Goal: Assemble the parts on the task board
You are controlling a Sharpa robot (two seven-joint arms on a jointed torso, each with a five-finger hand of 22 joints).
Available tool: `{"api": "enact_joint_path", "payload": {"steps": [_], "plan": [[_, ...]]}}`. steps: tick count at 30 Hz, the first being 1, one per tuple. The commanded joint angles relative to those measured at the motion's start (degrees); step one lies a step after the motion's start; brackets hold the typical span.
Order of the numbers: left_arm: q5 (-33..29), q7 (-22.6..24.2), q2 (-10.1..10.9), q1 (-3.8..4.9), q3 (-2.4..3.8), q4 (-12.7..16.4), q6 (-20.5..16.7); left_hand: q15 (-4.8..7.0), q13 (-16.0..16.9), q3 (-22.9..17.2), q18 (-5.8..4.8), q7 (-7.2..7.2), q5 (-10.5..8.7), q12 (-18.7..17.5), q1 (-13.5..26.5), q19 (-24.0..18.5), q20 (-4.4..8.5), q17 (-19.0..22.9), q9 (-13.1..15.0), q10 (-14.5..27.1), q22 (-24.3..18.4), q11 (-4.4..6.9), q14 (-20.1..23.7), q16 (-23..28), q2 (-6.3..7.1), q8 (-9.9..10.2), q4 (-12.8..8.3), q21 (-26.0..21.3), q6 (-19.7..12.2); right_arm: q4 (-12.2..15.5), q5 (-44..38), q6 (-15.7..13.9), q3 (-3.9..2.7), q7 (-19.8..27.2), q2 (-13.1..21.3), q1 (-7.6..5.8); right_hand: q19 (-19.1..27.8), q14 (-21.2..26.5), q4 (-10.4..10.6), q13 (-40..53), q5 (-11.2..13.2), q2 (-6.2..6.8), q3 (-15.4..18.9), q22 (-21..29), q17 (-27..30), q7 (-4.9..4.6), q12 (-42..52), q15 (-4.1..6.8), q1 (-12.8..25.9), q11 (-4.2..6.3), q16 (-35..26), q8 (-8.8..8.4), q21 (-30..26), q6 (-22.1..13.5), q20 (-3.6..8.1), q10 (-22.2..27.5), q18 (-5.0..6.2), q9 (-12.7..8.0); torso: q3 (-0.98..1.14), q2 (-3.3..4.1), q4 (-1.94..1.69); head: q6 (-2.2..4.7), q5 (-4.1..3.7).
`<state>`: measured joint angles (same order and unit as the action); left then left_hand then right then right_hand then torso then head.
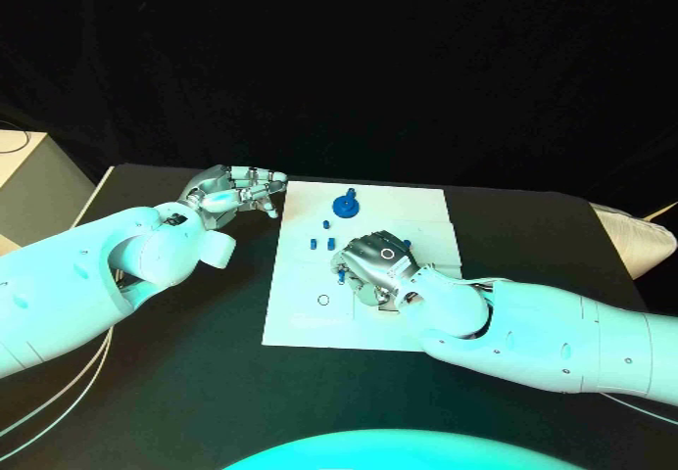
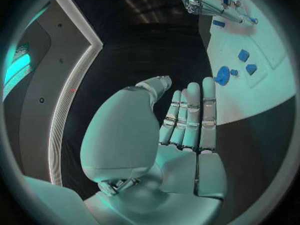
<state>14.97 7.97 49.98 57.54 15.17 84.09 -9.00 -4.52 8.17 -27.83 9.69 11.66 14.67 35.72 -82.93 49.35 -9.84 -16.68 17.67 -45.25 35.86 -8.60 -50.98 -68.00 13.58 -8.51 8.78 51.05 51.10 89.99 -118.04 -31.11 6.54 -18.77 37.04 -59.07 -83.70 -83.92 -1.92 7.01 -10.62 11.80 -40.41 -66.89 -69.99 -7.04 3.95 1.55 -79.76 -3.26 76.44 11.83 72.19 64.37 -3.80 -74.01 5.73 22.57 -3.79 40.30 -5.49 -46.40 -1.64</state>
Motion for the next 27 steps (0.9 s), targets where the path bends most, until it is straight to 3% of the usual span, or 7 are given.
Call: {"api": "enact_joint_path", "payload": {"steps": [1, 27], "plan": [[-0.36, 0.11, -0.02, 0.01, 0.06, 0.19, 0.44, 0.03, -0.05, -0.12, 0.87, 0.25, 0.14, -0.26, -0.7, 0.44, 0.08, 0.06, -0.05, 0.47, -0.05, -0.01, -0.28, 0.34, 0.0, -0.31, 0.09, -0.25, 0.1, 0.21, -0.96, -0.27, 0.0, -0.01, -0.09, 0.1, -0.09, -2.75, 0.07, 0.09, -0.26, -0.03, -0.32, -0.06, 0.06, 0.03, 0.15, 0.27, 0.52, 0.24, 0.21, 0.25, 0.29, 0.31, 0.1, -0.45, -1.09, 0.12, 0.01, -0.03, 0.01, -0.06, 0.07], [-0.36, -0.48, 0.07, 0.01, 0.06, 0.14, 0.69, -0.01, -0.15, -0.03, 0.86, 0.28, 0.12, -0.36, -0.72, 0.51, 0.05, 0.12, -0.07, 0.85, -0.13, -0.07, -0.33, 0.46, 0.05, -0.3, 0.09, -0.35, 0.02, -0.05, -0.99, 0.35, 0.02, 0.06, -0.26, 0.27, -0.09, -2.75, 0.07, 0.09, -0.26, -0.03, -0.32, -0.06, 0.06, 0.03, 0.15, 0.27, 0.52, 0.24, 0.21, 0.25, 0.29, 0.31, 0.1, -0.45, -1.09, 0.12, 0.04, -0.02, 0.02, -0.4, 0.08]]}}
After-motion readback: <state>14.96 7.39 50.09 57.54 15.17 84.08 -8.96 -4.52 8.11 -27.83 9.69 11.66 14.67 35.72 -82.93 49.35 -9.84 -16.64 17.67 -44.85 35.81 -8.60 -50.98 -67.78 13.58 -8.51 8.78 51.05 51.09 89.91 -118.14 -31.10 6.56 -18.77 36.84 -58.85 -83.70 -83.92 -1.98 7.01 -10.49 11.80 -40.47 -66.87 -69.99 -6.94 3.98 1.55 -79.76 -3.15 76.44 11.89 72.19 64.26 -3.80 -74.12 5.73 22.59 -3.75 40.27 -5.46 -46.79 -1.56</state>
